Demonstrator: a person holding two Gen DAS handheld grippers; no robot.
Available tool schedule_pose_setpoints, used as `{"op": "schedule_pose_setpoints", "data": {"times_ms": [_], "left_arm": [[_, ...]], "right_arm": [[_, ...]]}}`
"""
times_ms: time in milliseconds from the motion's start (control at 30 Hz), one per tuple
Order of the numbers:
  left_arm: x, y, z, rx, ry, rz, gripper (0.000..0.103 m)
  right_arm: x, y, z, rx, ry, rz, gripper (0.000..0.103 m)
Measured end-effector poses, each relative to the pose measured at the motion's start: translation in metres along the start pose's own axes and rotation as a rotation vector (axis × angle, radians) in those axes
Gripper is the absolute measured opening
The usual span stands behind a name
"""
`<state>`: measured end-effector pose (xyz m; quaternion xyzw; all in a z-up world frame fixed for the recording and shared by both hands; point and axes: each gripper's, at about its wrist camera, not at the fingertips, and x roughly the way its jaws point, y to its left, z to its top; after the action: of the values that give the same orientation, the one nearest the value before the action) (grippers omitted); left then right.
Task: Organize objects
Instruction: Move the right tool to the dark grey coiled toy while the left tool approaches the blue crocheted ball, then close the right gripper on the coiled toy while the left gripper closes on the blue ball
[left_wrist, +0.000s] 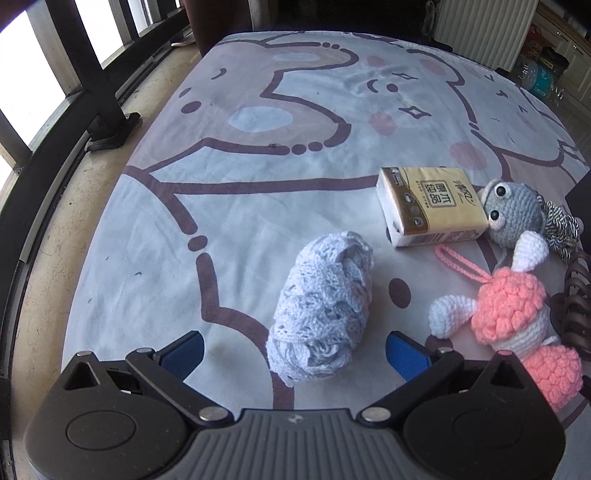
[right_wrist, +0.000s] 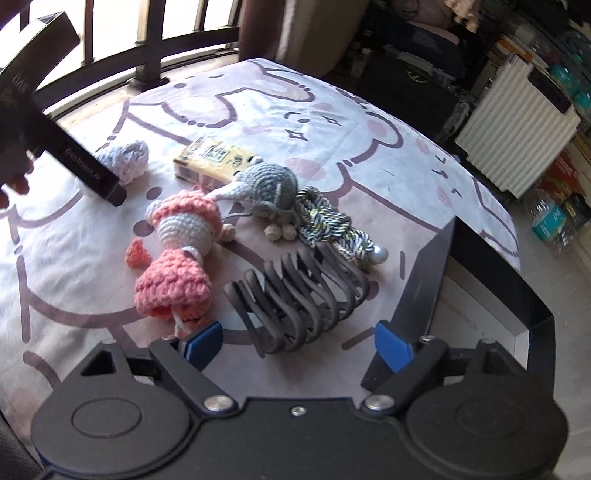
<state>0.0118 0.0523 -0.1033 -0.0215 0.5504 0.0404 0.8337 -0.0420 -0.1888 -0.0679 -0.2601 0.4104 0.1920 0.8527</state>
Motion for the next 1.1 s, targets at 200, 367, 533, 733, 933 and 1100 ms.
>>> {"op": "schedule_pose_setpoints", "data": {"times_ms": [200, 367, 533, 733, 933, 1100], "left_arm": [[0.002, -0.001, 0.001, 0.005, 0.026, 0.012, 0.103], [0.002, 0.004, 0.003, -0.032, 0.026, -0.002, 0.103], [-0.003, 0.007, 0.005, -0.06, -0.001, -0.046, 0.098], [-0.004, 0.012, 0.006, -0.1, -0.009, -0.082, 0.075], [-0.005, 0.013, 0.006, -0.098, -0.012, -0.085, 0.06], [-0.007, 0.013, 0.006, -0.094, -0.012, -0.103, 0.052]], "right_arm": [[0.008, 0.029, -0.004, -0.218, -0.03, -0.067, 0.064], [0.015, 0.034, -0.006, -0.267, -0.028, -0.115, 0.047], [0.014, 0.031, -0.004, -0.262, -0.047, -0.129, 0.04], [0.008, 0.016, 0.003, -0.181, -0.072, -0.149, 0.015], [-0.002, -0.004, 0.008, -0.056, -0.068, -0.079, 0.009], [-0.015, -0.046, 0.003, 0.231, -0.046, 0.117, 0.009]]}}
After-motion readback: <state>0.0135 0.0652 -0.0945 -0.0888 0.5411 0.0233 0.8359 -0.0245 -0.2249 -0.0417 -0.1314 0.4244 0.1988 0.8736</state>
